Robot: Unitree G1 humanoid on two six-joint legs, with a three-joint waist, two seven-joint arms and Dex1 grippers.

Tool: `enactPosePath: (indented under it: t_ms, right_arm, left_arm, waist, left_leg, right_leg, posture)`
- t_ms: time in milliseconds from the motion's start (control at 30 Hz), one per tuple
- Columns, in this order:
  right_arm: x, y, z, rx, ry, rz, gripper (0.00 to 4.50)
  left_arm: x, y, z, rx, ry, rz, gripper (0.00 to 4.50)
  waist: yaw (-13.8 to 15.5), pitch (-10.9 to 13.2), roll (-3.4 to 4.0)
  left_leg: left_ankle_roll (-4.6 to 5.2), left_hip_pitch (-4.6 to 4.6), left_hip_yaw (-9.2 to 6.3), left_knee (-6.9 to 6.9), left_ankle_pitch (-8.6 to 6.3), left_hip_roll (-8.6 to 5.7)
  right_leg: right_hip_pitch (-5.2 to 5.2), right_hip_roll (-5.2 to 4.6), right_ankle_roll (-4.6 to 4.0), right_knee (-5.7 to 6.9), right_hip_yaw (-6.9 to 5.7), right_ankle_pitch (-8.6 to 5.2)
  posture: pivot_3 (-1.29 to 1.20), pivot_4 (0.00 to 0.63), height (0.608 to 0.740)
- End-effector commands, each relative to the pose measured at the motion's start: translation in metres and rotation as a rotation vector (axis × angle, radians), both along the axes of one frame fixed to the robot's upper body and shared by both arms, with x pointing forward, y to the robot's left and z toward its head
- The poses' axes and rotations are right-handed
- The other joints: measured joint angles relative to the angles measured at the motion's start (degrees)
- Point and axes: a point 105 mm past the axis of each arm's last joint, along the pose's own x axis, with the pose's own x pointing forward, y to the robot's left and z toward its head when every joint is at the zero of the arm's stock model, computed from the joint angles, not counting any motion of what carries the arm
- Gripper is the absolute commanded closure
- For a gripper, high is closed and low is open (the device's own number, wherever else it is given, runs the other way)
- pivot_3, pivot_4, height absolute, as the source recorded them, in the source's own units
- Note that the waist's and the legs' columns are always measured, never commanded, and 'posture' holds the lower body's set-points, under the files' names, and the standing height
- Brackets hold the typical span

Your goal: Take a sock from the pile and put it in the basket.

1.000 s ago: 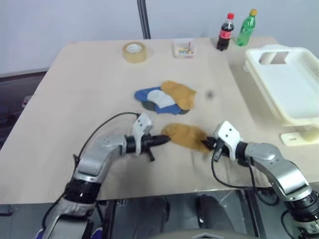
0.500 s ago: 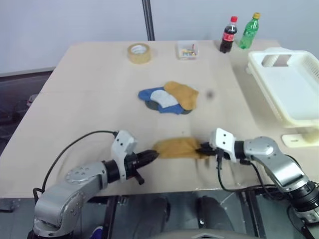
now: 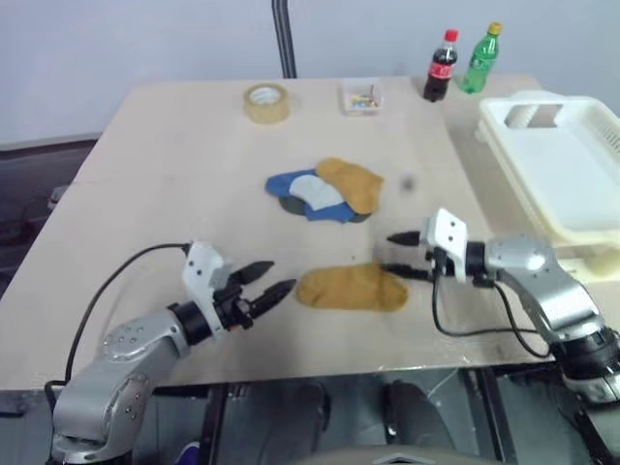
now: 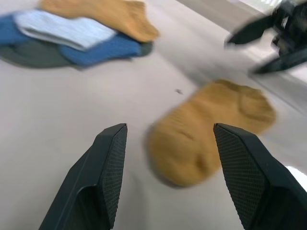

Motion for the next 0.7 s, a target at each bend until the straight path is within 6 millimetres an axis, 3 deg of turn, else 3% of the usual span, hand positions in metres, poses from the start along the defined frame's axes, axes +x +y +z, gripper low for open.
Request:
enactPosePath:
  t_ms: [33, 167, 333, 700]
  right_arm:
    - [0.036, 0.003, -0.003, -0.024, -0.096, -0.137, 1.90]
    - [0.063, 0.009, -0.012, -0.075, -0.185, -0.191, 1.90]
    - [0.063, 0.014, -0.019, -0.109, -0.197, -0.125, 1.90]
    - [0.056, 0.012, -0.024, -0.142, -0.190, -0.051, 1.90]
  left_arm:
    - [0.004, 0.002, 0.011, 0.013, -0.085, 0.010, 1.45]
    - [0.006, 0.000, 0.011, 0.011, -0.110, 0.027, 1.45]
    - [0.002, -0.001, 0.011, 0.011, -0.111, 0.037, 1.45]
    - [-0.001, -0.002, 0.013, 0.008, -0.112, 0.048, 1.45]
  waist:
    - [0.19, -0.06, -0.09]
    - [0.58, -0.05, -0.11]
    - [0.11, -0.05, -0.11]
    - [-1.09, -0.04, -0.09]
  left_leg:
    - [-0.06, 0.01, 0.00, -0.01, 0.03, 0.04]
    - [-0.27, -0.09, 0.09, -0.08, 0.16, -0.02]
    - [-0.23, -0.56, 0.17, -0.08, 0.13, -0.10]
    - [-0.21, -0.46, 0.17, -0.09, 0.11, -0.02]
  right_leg:
    - [0.01, 0.02, -0.02, -0.02, -0.10, 0.02]
    - [-0.09, -0.07, -0.05, -0.08, -0.05, 0.05]
    - [-0.57, -0.19, -0.04, -0.13, 0.04, 0.05]
    - [-0.55, -0.06, -0.04, -0.01, 0.05, 0.06]
  posture:
    - [0.00, 0.150, 0.740]
    - [0.00, 0.150, 0.740]
    - [0.00, 0.150, 0.740]
    - [0.00, 0.150, 0.740]
